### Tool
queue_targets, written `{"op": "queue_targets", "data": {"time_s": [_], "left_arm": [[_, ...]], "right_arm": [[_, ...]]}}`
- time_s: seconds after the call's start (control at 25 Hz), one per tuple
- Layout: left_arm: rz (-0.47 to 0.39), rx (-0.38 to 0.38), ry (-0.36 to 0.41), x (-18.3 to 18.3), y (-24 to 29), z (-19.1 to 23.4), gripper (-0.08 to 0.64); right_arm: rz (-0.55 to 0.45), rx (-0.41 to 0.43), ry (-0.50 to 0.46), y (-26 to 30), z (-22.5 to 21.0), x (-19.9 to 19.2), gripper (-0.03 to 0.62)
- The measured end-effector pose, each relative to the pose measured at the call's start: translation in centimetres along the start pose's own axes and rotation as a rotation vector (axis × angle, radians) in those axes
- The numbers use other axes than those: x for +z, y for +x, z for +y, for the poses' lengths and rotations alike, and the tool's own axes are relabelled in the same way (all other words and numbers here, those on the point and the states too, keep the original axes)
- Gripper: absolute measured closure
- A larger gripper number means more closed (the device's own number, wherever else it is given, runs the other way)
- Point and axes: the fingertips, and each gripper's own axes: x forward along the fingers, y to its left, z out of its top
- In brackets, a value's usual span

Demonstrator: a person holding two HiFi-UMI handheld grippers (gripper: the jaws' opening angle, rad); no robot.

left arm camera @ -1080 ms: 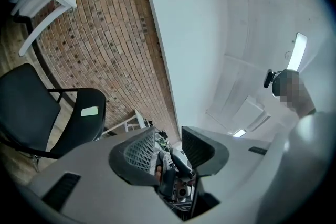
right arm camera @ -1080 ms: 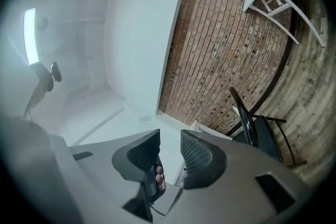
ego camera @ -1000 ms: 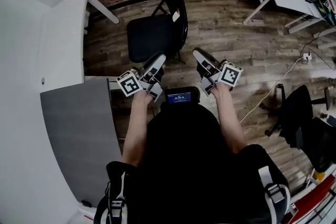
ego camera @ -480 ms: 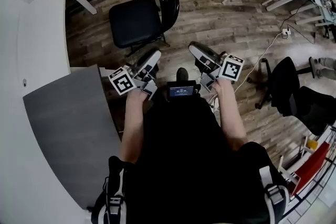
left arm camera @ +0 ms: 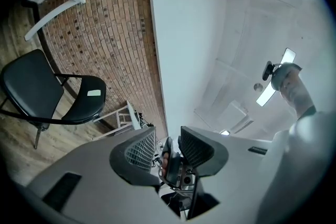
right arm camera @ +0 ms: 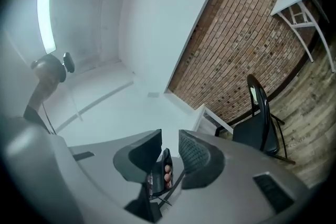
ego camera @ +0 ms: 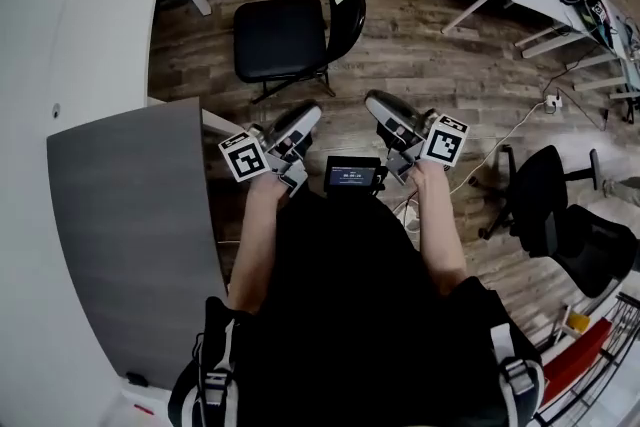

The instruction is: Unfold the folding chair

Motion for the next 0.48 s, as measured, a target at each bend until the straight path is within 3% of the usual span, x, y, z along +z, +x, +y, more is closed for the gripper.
{"op": "queue_targets", "data": {"time_s": [0.48], "left_arm": [[-0.035, 0.100, 0.045, -6.8, 0.8, -3.5, 0.399]], "right_arm": [[0.011, 0.102, 0.047, -7.5, 0.0, -1.6, 0.540]]}}
